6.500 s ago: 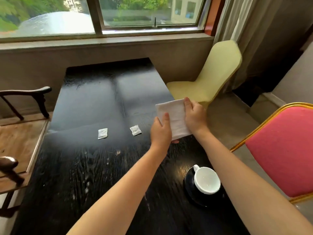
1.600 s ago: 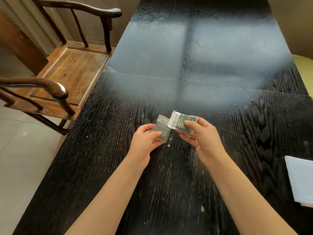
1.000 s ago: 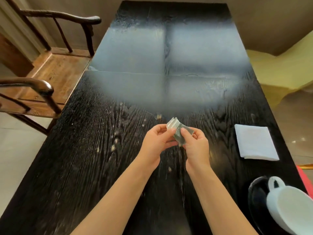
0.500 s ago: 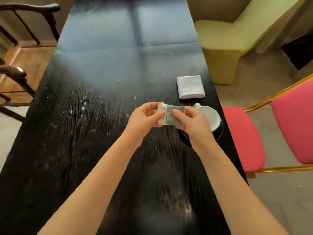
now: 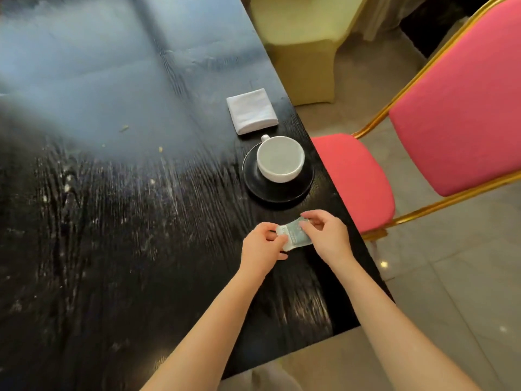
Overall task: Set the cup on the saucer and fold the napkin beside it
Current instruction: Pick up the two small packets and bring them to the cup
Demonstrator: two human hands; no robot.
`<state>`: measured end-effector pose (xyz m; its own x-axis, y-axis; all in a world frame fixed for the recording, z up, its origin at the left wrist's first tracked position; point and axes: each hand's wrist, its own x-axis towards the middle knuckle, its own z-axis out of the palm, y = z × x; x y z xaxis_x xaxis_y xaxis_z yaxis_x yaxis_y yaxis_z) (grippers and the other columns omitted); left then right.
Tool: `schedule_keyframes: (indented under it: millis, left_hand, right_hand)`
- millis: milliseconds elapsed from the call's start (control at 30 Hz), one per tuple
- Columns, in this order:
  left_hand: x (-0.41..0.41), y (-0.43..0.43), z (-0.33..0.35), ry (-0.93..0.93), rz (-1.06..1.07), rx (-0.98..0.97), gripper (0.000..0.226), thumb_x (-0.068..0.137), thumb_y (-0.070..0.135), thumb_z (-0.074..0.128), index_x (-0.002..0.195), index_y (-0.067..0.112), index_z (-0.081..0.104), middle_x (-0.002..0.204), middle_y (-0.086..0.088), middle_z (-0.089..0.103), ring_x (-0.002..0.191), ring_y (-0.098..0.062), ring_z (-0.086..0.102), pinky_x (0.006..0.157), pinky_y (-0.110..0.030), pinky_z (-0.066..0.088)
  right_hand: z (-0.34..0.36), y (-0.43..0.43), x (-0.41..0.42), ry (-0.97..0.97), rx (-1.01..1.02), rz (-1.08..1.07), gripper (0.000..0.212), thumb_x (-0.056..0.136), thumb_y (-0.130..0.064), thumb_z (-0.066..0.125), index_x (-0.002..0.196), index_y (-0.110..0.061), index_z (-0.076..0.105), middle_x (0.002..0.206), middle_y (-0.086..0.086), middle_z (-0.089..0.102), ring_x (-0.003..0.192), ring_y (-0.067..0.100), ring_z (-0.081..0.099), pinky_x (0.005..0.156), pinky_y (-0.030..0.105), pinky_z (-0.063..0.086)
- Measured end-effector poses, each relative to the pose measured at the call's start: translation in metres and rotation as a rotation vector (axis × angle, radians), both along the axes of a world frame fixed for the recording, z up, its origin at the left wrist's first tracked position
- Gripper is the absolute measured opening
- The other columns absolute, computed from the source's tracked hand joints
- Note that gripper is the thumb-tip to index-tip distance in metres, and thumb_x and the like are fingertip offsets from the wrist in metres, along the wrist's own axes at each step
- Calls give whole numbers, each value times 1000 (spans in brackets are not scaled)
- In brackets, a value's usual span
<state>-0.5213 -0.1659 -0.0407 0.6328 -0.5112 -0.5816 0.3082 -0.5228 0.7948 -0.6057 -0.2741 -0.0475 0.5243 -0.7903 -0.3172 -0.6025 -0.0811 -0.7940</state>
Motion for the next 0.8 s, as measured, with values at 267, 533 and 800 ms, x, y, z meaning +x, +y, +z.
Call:
schedule_keyframes:
  millis: [267, 533, 800]
  left_hand:
    - [-14, 3, -14, -535, -245, 126, 56, 81, 30, 67, 131, 16, 45, 117, 1, 46, 79, -6, 56, 64, -8, 41]
    - [-27, 5, -17, -644, -319, 118, 70, 75, 22, 74, 135, 14, 37, 122, 2, 35, 97, -3, 42, 86, -15, 41]
    - [-25, -7, -12, -636, -322, 73, 53, 80, 16, 69, 128, 11, 46, 121, -1, 39, 90, -3, 45, 79, -17, 46]
  right_hand:
    - [-6, 5, 2, 83, -229, 96, 26, 88, -18, 58, 114, -14, 61, 104, 1, 55, 93, 15, 57, 76, 27, 48]
    - [1, -18, -24, 107, -200, 581, 69, 82, -17, 65, 142, -21, 32, 131, -1, 39, 119, 12, 32, 99, 27, 37]
    - [0, -32, -20, 96, -274, 695, 68, 80, -10, 68, 140, -17, 36, 133, -2, 39, 121, 8, 31, 103, 22, 30]
